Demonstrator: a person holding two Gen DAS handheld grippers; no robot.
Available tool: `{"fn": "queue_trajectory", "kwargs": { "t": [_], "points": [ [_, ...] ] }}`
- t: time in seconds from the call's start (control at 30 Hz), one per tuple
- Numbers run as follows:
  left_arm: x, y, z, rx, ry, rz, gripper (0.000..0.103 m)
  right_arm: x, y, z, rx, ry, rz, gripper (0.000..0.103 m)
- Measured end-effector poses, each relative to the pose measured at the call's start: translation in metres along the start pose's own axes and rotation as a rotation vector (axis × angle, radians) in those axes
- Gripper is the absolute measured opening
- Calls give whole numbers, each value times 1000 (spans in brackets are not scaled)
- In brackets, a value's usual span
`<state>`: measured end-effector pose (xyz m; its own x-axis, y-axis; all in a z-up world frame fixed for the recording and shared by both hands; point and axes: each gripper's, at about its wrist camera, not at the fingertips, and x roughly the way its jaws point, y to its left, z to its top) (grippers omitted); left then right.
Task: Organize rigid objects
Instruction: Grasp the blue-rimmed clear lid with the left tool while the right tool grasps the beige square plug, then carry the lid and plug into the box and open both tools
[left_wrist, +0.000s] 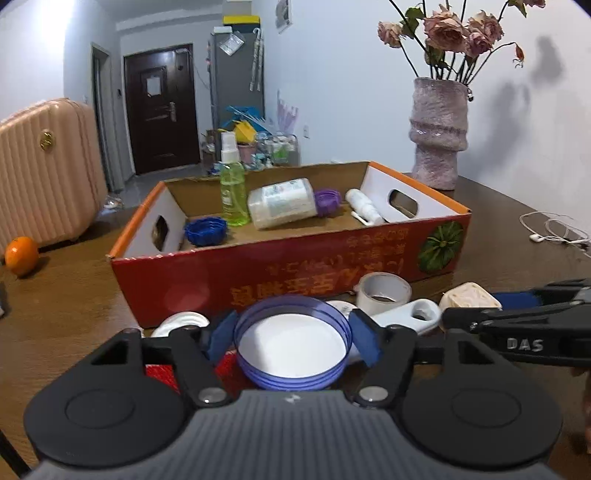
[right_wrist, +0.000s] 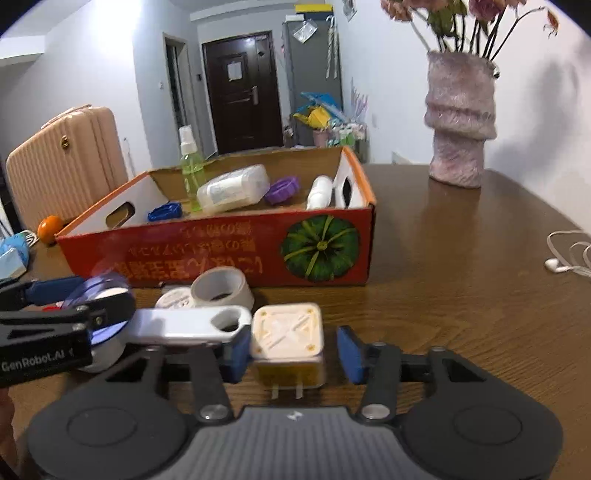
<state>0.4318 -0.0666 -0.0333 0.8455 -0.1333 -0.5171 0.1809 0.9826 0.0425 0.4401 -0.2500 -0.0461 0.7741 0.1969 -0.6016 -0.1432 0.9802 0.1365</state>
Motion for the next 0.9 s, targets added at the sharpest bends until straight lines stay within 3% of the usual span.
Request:
{"fn": "queue_trajectory", "kwargs": {
  "t": [0.23, 0.67, 0.9],
  "points": [
    [-19, -6, -5, -8, -10, 31, 67, -24, -10, -11, 35, -3, 16, 38],
    [-149, -14, -54, -84, -7, 42, 67, -141, -1, -79, -52, -49, 106, 38],
    [-168, -19, -53, -89, -15, 72, 67, -163, 4, -86, -45, -90, 137, 38]
  ]
}}
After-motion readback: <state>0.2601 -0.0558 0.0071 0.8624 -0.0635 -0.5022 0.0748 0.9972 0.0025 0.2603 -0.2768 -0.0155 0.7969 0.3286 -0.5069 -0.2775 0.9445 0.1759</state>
